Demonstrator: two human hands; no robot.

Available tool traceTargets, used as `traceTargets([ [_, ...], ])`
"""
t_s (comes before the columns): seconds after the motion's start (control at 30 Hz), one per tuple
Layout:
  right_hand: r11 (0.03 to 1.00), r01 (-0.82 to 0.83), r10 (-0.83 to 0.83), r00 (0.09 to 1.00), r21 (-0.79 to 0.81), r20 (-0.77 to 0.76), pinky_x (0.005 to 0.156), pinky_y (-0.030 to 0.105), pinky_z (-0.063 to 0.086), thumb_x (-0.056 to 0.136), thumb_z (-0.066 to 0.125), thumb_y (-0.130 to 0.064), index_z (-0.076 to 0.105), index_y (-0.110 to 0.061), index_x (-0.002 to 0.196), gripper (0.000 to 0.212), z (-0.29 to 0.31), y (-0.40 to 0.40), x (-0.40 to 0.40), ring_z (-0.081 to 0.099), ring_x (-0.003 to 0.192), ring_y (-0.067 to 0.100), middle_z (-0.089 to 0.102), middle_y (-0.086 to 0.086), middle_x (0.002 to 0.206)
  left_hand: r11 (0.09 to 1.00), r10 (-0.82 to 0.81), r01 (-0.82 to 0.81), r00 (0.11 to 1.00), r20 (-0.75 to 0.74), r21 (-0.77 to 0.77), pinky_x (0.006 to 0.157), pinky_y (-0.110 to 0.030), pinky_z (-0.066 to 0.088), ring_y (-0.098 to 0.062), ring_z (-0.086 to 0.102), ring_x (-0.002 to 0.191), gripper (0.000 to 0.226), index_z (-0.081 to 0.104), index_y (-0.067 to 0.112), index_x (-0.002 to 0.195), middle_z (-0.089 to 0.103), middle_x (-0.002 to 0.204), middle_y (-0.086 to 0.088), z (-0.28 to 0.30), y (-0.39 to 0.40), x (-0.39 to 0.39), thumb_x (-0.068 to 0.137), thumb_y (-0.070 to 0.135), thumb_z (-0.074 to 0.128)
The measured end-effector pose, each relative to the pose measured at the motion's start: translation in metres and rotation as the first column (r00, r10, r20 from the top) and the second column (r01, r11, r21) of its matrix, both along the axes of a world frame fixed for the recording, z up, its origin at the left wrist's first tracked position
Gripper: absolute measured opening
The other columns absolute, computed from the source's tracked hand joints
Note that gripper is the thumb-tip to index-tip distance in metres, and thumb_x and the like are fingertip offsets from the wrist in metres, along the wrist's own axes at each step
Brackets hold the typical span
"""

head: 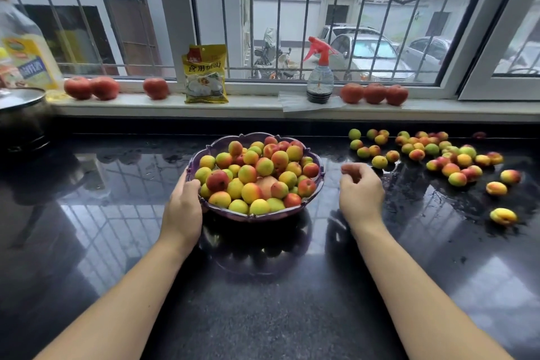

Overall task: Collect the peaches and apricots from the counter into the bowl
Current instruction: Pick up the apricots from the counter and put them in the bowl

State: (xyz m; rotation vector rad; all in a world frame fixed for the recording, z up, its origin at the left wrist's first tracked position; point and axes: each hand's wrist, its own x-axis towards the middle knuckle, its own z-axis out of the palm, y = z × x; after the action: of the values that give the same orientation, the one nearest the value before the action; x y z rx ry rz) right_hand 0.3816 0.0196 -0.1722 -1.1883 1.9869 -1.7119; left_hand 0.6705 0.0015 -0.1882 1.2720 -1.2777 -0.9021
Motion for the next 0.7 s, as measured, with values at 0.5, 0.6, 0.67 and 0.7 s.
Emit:
traceTargets([
  [0.5,0.855,0.285,0.038,0.799,0.433,-0.600,0.110,0.052,0.035,0.101,0.044,-0.027,0.041,-0.011,0.148,0.049,-0.020,-0.066,-0.099,0.029,0.138,0.042,0.034,0.015,0.155,0.984,0.179,-0.176,0.979,0.101,-0.037,0.055,-0.006,0.036,0.016,0.056,0.072,0.038,0.062,0.022,0.079,0.065,0.077,0.010,0.000,-0.008,-0.006,0.091,0.043,0.032],
  [0.6,0.878,0.311,0.004,0.755,0.363,-0.656,0.103,0.050,0.041,0.097,0.048,-0.012,0.048,-0.007,0.138,0.041,-0.023,-0.066,-0.098,0.040,0.125,0.043,0.039,0.020,0.142,0.985,0.172,-0.169,0.980,0.104,-0.035,0.056,-0.009,0.037,0.015,0.057,0.073,0.037,0.062,0.024,0.080,0.068,0.074,0.021,-0.002,-0.007,-0.006,0.095,0.041,0.033],
  [0.67,0.883,0.326,-0.037,0.765,0.337,-0.643,0.099,0.048,0.042,0.096,0.053,-0.010,0.052,-0.005,0.132,0.036,-0.023,-0.067,-0.101,0.044,0.118,0.043,0.040,0.022,0.136,0.985,0.173,-0.172,0.981,0.085,-0.027,0.061,-0.014,0.039,0.008,0.059,0.075,0.037,0.062,0.024,0.080,0.068,0.076,0.016,-0.003,-0.007,-0.006,0.094,0.042,0.033],
  [0.7,0.879,0.332,-0.047,0.773,0.342,-0.632,0.097,0.047,0.043,0.095,0.055,-0.010,0.054,-0.004,0.128,0.034,-0.023,-0.067,-0.103,0.046,0.116,0.043,0.040,0.021,0.133,0.984,0.176,-0.175,0.981,0.076,-0.019,0.066,-0.020,0.040,0.002,0.058,0.077,0.038,0.062,0.023,0.080,0.067,0.078,0.011,-0.003,-0.008,-0.006,0.092,0.045,0.033],
])
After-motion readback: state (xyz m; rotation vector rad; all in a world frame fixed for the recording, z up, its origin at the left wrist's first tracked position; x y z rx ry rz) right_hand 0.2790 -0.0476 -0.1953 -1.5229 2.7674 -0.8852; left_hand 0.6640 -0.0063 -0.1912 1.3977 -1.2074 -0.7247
